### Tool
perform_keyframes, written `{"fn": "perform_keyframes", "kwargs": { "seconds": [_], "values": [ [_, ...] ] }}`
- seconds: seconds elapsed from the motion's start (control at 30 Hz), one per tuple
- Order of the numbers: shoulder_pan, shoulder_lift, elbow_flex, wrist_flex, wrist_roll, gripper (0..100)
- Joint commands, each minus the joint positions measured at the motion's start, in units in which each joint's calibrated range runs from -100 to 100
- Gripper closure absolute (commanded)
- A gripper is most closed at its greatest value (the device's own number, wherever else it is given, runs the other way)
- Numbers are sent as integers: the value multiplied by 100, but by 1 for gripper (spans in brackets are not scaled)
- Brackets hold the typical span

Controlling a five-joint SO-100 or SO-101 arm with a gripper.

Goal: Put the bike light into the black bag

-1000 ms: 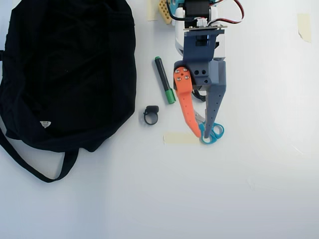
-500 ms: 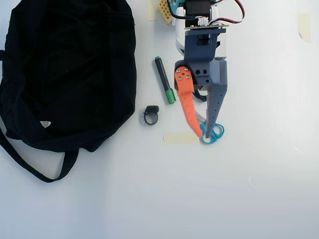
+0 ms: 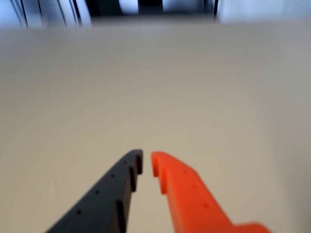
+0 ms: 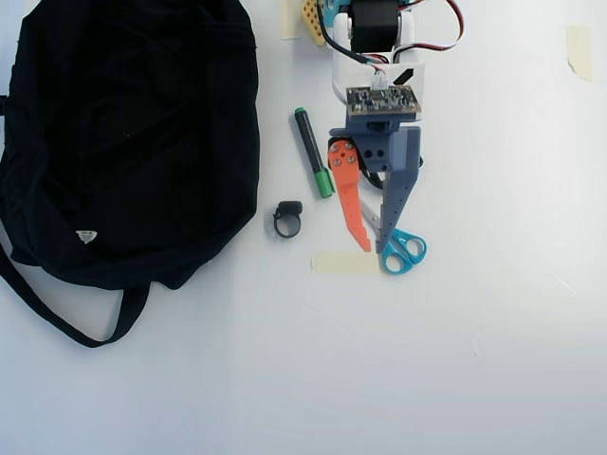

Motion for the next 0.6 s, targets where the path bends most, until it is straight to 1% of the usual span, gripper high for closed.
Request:
{"fn": "perform_keyframes", "kwargs": {
  "seconds": [0.0, 0.1, 0.37, 0.43, 0.57],
  "values": [
    [71, -170, -316, 1030, 29, 98],
    [78, -170, -477, 1866, 24, 98],
    [93, -170, -1034, 4588, 24, 98],
    [93, -170, -1106, 5018, 29, 98],
    [131, -170, -1115, 5458, 29, 98]
  ]
}}
